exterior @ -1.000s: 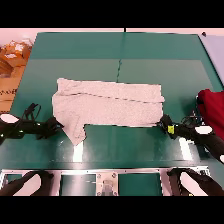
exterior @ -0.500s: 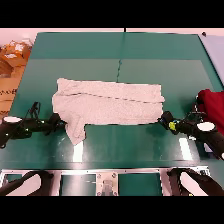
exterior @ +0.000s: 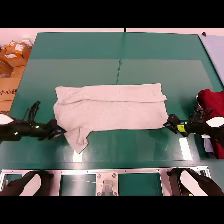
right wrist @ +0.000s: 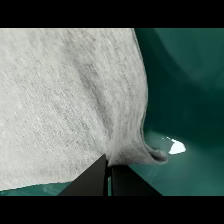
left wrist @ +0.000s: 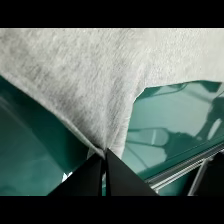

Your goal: Fold the shirts.

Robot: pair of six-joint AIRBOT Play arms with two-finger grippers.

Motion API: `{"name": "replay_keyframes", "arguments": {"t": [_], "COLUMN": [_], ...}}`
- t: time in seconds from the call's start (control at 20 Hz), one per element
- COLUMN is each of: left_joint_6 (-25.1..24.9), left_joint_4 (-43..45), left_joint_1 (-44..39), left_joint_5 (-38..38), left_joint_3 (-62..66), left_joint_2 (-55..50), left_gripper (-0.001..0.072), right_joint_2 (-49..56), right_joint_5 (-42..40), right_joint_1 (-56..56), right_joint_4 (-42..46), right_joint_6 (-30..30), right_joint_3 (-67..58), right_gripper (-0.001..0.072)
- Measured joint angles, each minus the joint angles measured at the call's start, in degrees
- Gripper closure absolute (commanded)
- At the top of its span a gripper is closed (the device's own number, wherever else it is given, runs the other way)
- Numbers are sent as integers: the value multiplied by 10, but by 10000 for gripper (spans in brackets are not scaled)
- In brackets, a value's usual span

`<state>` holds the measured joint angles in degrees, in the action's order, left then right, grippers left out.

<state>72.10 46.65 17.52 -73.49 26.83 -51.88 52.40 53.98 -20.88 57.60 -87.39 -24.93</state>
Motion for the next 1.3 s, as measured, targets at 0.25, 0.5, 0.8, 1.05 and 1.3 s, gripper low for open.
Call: {"name": "replay_keyframes", "arguments": {"t": [0.25, 0.5, 0.8, 1.05, 1.3], "left_joint_6": [63, 82, 40, -19, -71], "left_joint_4": [47, 50, 6, -60, -112], "left_joint_1": [0, 0, 0, 0, -44], "left_joint_5": [-61, -41, 5, 72, 136], "left_joint_3": [15, 86, 176, 241, 333], "left_joint_2": [122, 140, 14, -155, -317], "left_gripper": [688, 687, 687, 686, 341], "right_joint_2": [-52, -57, 52, 190, 327], "right_joint_5": [59, 53, -9, -73, -114], "right_joint_1": [-11, 4, 73, 109, 121], "right_joint_4": [47, 41, 30, 23, 16], "right_joint_6": [-22, -28, -30, -30, -30], "right_joint_3": [-30, -116, -227, -302, -380], "right_gripper": [702, 702, 702, 701, 489]}}
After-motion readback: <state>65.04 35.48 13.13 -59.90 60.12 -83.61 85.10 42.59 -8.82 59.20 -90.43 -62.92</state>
